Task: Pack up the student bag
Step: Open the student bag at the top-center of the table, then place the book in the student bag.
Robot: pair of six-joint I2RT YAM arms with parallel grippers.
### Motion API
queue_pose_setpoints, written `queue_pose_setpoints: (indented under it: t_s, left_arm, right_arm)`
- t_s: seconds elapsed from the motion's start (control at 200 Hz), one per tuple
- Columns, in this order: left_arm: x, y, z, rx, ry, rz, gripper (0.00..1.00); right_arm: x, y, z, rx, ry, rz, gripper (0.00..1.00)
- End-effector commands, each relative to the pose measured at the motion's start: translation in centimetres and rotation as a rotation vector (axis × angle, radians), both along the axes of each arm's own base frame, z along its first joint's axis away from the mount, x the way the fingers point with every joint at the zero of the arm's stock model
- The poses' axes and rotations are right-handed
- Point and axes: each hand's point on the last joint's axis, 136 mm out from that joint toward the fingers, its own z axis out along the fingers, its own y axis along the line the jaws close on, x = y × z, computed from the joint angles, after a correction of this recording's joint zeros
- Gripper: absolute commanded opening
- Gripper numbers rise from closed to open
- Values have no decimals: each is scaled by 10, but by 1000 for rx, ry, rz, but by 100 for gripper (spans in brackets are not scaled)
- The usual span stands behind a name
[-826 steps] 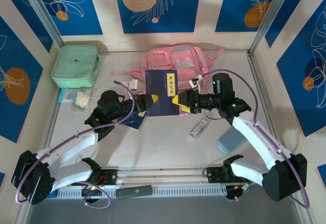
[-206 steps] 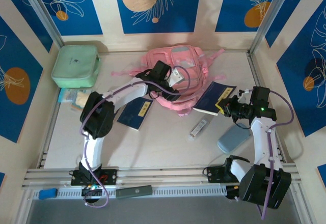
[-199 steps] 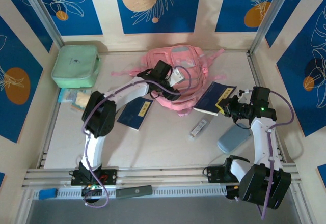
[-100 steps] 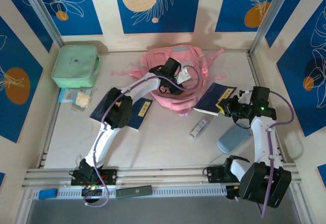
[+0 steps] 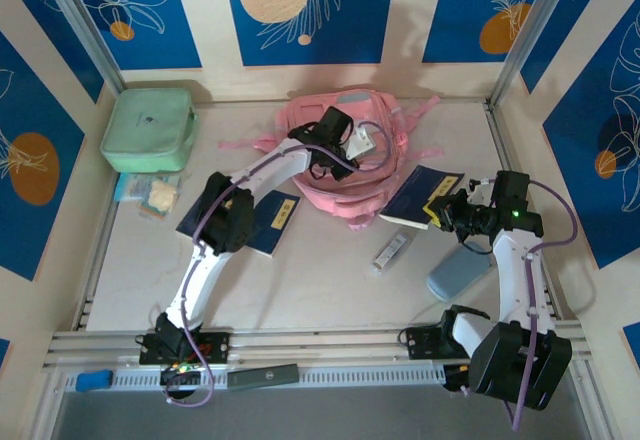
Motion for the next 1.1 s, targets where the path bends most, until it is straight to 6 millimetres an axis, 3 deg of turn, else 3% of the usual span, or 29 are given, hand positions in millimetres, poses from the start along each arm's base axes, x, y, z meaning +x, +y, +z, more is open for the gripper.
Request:
queue_pose_setpoints:
  t_s: [0.0, 0.27, 0.39, 0.49, 0.605, 0.725, 0.935, 1.095]
  left_arm:
    - [-8, 8, 94, -144, -74, 57, 0]
    - [-11, 26, 153, -217, -158, 164, 0]
    - [-27, 20, 164, -278, -143, 104, 0]
    - [-26, 25, 164, -285, -142, 146, 0]
    - [-34, 20, 180, -354, -131, 126, 0]
    - [-40, 20, 195, -402, -121, 119, 0]
    - [-48, 18, 211, -472, -104, 115, 0]
    - [-45, 21, 219, -480, -124, 136, 0]
  right_arm:
    - [-7, 11, 22, 29, -42, 52, 0]
    - [-23, 39, 28, 104, -38, 161, 0]
    - [-28, 58, 34, 105, -48, 253, 0]
    - [-31, 68, 34, 89, -44, 291, 0]
    - [-16, 86, 34, 123, -93, 360, 0]
    - [8, 99, 16, 88, -86, 407, 0]
    - [50, 141, -10, -30, -176, 559, 0]
    - [88, 154, -28, -72, -271, 621, 9]
